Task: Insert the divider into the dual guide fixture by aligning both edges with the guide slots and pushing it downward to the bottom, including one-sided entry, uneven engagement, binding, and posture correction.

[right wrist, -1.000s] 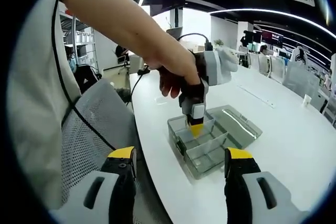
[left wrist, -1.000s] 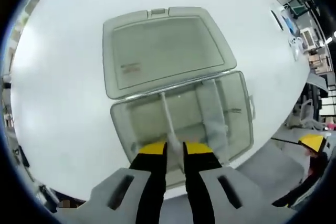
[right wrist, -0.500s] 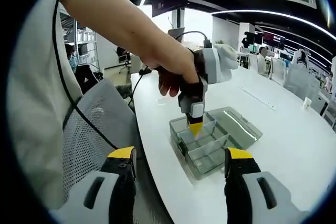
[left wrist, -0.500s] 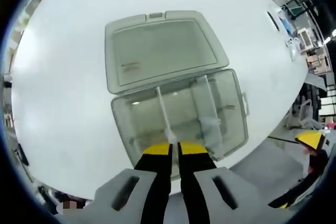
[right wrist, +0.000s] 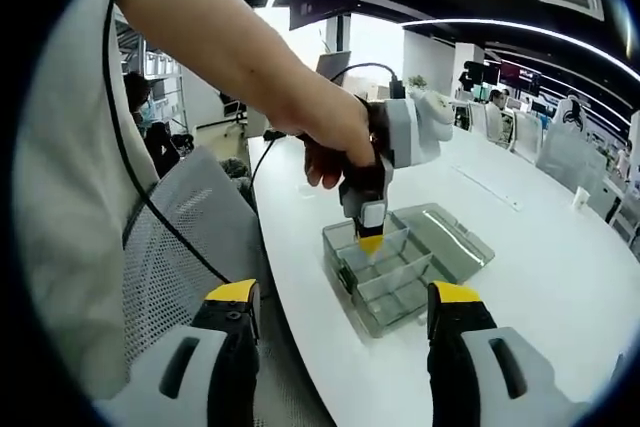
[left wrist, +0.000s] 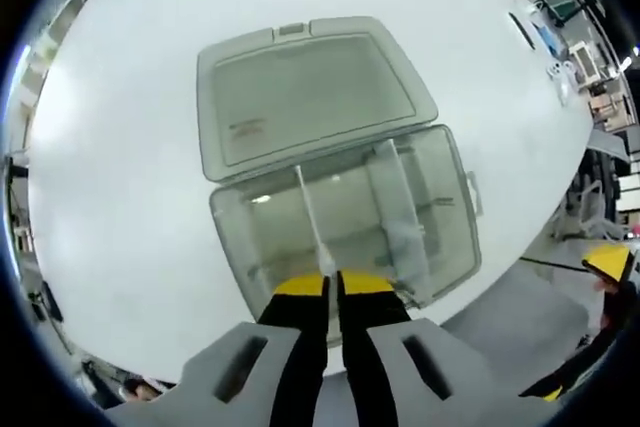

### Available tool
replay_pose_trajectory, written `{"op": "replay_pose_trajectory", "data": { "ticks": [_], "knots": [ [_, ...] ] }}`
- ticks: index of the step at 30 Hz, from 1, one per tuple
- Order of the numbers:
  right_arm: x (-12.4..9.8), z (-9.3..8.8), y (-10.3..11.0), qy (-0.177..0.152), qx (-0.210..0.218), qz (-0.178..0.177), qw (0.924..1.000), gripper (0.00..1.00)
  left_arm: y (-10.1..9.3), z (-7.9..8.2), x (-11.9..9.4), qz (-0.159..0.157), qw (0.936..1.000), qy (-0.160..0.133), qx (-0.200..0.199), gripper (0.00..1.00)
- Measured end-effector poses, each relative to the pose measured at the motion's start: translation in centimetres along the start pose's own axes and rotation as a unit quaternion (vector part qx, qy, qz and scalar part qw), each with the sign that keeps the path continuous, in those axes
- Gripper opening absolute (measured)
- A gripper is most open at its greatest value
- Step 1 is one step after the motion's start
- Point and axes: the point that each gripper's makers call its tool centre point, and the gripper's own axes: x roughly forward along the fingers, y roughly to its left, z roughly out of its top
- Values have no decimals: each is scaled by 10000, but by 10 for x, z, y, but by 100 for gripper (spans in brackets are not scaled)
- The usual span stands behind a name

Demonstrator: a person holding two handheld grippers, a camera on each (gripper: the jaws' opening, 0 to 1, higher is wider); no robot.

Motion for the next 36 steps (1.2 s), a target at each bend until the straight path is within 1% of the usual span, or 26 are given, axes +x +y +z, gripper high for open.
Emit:
{"op": "replay_pose_trajectory", "data": {
  "ticks": [2,3,5,8,10,11,14,16,18,22,25,27,30,32,33,34,35,36],
  "knots": [
    [-1,0,1,9,2,-9,10000,66,-2,1,-1,-110,9999,-83,47,2],
    [-1,0,0,11,5,-13,10000,66,-4,3,-1,-140,9997,-170,141,3],
    [-2,-1,1,23,13,-23,10000,66,-6,2,-2,-168,9990,-230,347,5],
    [-3,0,1,28,7,-29,10000,66,-8,4,-4,-278,9982,-419,334,10],
    [-3,-1,1,37,10,-35,10000,66,-9,2,-8,-326,9977,-498,324,11],
    [-3,-2,1,48,10,-37,10000,66,-10,2,-10,-390,9969,-595,327,11],
    [-4,-4,0,70,28,-39,10000,66,-7,1,-14,-434,9952,-768,432,13],
    [-5,-6,0,101,32,-37,9999,66,-5,1,-16,-503,9940,-892,373,15],
    [-6,-8,-1,116,40,-45,9999,66,-5,3,-22,-627,9916,-1095,297,18],
    [-7,-11,-3,171,64,-47,9998,66,-7,-1,-29,-838,9867,-1373,236,19],
    [-9,-12,-4,189,89,-58,9998,66,-10,-1,-35,-1008,9808,-1656,201,20],
    [-10,-12,-5,195,119,-58,9997,66,-12,1,-42,-1079,9739,-1983,243,21],
    [-11,-15,-4,213,172,-54,9996,66,-17,-7,-49,-1278,9680,-2153,138,22],
    [-12,-17,-4,243,193,-54,9995,66,-22,-6,-55,-1416,9598,-2420,164,23],
    [-13,-18,-4,250,201,-56,9995,66,-23,-8,-59,-1458,9558,-2549,113,24],
    [-14,-19,-4,258,215,-62,9994,66,-23,-10,-61,-1483,9538,-2613,74,24],
    [-15,-20,-3,273,232,-72,9993,66,-26,-10,-66,-1593,9470,-2788,51,25],
    [-16,-20,-3,273,246,-83,9993,66,-28,-11,-70,-1660,9420,-2915,52,25]
  ]
}}
